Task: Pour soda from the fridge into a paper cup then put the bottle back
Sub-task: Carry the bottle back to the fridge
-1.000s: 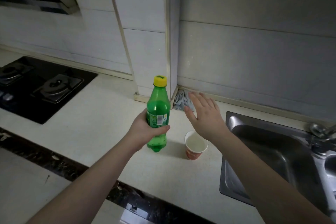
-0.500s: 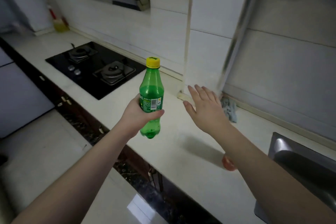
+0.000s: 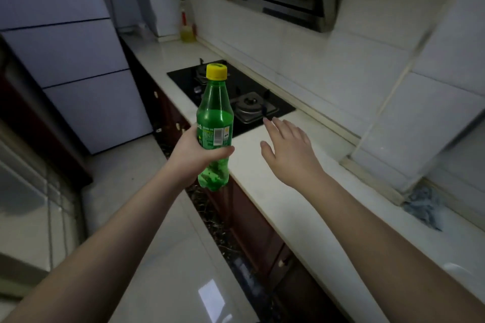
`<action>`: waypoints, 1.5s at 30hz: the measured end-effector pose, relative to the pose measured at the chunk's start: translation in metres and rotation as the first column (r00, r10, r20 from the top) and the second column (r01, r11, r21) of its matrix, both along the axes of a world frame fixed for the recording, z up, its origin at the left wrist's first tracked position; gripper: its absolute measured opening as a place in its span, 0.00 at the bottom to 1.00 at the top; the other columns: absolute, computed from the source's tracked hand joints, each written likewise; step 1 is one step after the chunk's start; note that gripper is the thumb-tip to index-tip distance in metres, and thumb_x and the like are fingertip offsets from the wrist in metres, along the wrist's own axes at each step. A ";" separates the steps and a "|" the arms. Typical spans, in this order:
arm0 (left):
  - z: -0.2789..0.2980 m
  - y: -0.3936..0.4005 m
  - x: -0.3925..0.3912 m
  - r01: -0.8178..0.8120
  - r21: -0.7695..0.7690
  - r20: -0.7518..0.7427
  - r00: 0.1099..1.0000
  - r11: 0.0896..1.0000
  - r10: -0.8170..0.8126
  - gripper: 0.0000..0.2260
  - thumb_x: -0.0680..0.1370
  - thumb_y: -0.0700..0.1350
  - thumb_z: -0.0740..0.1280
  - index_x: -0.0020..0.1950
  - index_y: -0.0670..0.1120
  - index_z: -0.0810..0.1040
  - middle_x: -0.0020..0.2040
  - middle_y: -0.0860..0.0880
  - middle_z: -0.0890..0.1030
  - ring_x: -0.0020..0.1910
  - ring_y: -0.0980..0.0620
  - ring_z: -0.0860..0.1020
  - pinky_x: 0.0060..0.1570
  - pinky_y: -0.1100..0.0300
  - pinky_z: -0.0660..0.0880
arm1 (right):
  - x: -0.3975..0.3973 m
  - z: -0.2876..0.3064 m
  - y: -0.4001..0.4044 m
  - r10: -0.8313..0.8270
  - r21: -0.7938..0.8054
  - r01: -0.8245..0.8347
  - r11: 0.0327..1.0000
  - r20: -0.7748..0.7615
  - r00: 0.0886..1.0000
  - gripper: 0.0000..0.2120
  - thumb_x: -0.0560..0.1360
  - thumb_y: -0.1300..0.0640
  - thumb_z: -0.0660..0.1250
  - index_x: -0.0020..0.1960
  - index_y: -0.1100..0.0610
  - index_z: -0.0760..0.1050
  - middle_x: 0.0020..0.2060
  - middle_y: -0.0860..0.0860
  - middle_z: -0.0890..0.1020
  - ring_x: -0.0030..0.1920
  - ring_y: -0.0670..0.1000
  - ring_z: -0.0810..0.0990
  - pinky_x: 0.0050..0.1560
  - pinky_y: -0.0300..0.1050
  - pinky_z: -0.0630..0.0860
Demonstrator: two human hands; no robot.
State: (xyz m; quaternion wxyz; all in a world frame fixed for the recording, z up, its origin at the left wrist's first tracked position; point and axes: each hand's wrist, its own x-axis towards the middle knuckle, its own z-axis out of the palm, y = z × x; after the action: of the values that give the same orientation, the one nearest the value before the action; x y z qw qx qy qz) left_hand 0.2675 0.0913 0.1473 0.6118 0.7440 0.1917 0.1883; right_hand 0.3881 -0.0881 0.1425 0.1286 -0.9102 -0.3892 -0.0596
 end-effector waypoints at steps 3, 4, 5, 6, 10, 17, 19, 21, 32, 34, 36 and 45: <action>0.012 0.043 -0.025 -0.036 0.040 0.008 0.999 0.999 0.036 0.26 0.60 0.46 0.80 0.55 0.45 0.78 0.46 0.47 0.84 0.46 0.46 0.84 0.50 0.48 0.81 | -0.013 0.005 0.048 0.073 0.027 -0.073 0.997 0.007 0.997 0.27 0.81 0.45 0.49 0.78 0.51 0.51 0.77 0.52 0.57 0.76 0.53 0.53 0.74 0.51 0.50; 0.015 0.056 -0.033 -0.054 0.044 0.014 0.998 0.998 0.054 0.25 0.61 0.44 0.80 0.55 0.44 0.77 0.45 0.48 0.84 0.45 0.48 0.84 0.48 0.50 0.80 | -0.018 0.006 0.063 0.096 0.034 -0.096 0.995 0.005 0.995 0.27 0.82 0.45 0.49 0.78 0.51 0.51 0.77 0.52 0.57 0.76 0.53 0.53 0.74 0.51 0.50; 0.018 0.067 -0.042 -0.074 0.044 0.024 0.997 0.996 0.073 0.23 0.63 0.41 0.80 0.56 0.43 0.77 0.44 0.48 0.84 0.44 0.49 0.84 0.46 0.53 0.80 | -0.023 0.008 0.077 0.120 0.040 -0.120 0.992 0.004 0.993 0.27 0.82 0.45 0.49 0.78 0.51 0.51 0.77 0.52 0.57 0.76 0.53 0.53 0.74 0.51 0.51; 0.021 0.077 -0.050 -0.097 0.040 0.033 0.995 0.995 0.095 0.22 0.65 0.38 0.79 0.56 0.43 0.77 0.43 0.49 0.84 0.43 0.50 0.84 0.45 0.54 0.79 | -0.028 0.009 0.090 0.146 0.045 -0.146 0.988 0.004 0.989 0.27 0.82 0.45 0.50 0.78 0.51 0.51 0.77 0.52 0.57 0.76 0.53 0.53 0.74 0.51 0.51; 0.024 0.109 -0.079 -0.205 0.031 0.071 0.977 0.978 0.203 0.19 0.67 0.36 0.78 0.54 0.44 0.77 0.44 0.49 0.84 0.44 0.51 0.83 0.46 0.54 0.80 | -0.047 0.015 0.140 0.261 0.058 -0.261 0.964 0.014 0.965 0.26 0.81 0.47 0.52 0.78 0.52 0.53 0.76 0.52 0.59 0.76 0.53 0.54 0.73 0.52 0.52; 0.024 0.152 -0.109 -0.361 -0.025 0.102 0.927 0.932 0.361 0.18 0.67 0.38 0.79 0.53 0.46 0.78 0.42 0.52 0.84 0.43 0.54 0.83 0.43 0.58 0.78 | -0.066 0.015 0.219 0.428 0.037 -0.429 0.903 0.023 0.903 0.27 0.81 0.46 0.52 0.78 0.51 0.53 0.76 0.51 0.59 0.76 0.52 0.54 0.74 0.51 0.51; 0.027 0.168 -0.114 -0.407 -0.022 0.107 0.907 0.913 0.407 0.19 0.66 0.38 0.79 0.54 0.45 0.78 0.43 0.51 0.84 0.42 0.54 0.83 0.43 0.59 0.78 | -0.064 0.018 0.240 0.453 0.045 -0.454 0.890 0.032 0.891 0.27 0.81 0.46 0.52 0.78 0.51 0.53 0.76 0.51 0.59 0.76 0.52 0.53 0.74 0.51 0.50; 0.031 0.185 -0.114 -0.442 -0.003 0.115 0.891 0.897 0.439 0.20 0.65 0.39 0.80 0.54 0.46 0.78 0.44 0.50 0.84 0.44 0.53 0.84 0.45 0.56 0.80 | -0.059 0.021 0.261 0.479 0.039 -0.481 0.876 0.045 0.876 0.27 0.81 0.45 0.52 0.78 0.51 0.54 0.76 0.51 0.59 0.75 0.52 0.54 0.74 0.51 0.50; 0.077 0.278 -0.051 -0.571 0.084 0.160 0.817 0.817 0.554 0.18 0.67 0.38 0.79 0.54 0.45 0.77 0.44 0.48 0.83 0.42 0.54 0.83 0.41 0.61 0.78 | 0.023 0.064 0.380 0.574 0.082 -0.595 0.799 0.188 0.797 0.27 0.81 0.43 0.52 0.77 0.52 0.56 0.75 0.51 0.62 0.75 0.54 0.55 0.74 0.50 0.47; 0.091 0.295 -0.041 -0.595 0.084 0.192 0.797 0.799 0.573 0.18 0.68 0.36 0.78 0.55 0.42 0.77 0.45 0.47 0.83 0.42 0.53 0.83 0.41 0.62 0.79 | 0.039 0.074 0.400 0.591 0.079 -0.615 0.785 0.203 0.780 0.27 0.81 0.43 0.51 0.77 0.52 0.55 0.75 0.51 0.61 0.75 0.54 0.53 0.74 0.50 0.45; 0.105 0.312 -0.036 -0.619 0.084 0.219 0.776 0.781 0.591 0.17 0.69 0.36 0.77 0.54 0.43 0.77 0.44 0.48 0.82 0.40 0.55 0.82 0.40 0.63 0.79 | 0.056 0.088 0.418 0.604 0.065 -0.628 0.776 0.211 0.768 0.28 0.81 0.42 0.50 0.77 0.51 0.54 0.76 0.51 0.60 0.75 0.53 0.53 0.74 0.50 0.46; 0.133 0.389 -0.024 -0.628 0.073 0.246 0.764 0.775 0.596 0.20 0.62 0.44 0.78 0.51 0.47 0.78 0.40 0.53 0.83 0.42 0.52 0.83 0.44 0.55 0.78 | 0.078 0.128 0.504 0.649 0.045 -0.677 0.735 0.242 0.721 0.29 0.80 0.39 0.49 0.78 0.49 0.52 0.76 0.50 0.59 0.75 0.52 0.53 0.74 0.51 0.49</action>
State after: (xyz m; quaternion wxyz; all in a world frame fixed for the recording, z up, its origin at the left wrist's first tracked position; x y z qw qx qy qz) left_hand 0.2435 0.4802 0.2805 0.4749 0.6603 0.3442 0.4690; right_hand 0.4659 0.4158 0.2706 0.1585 -0.6883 -0.6958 -0.1306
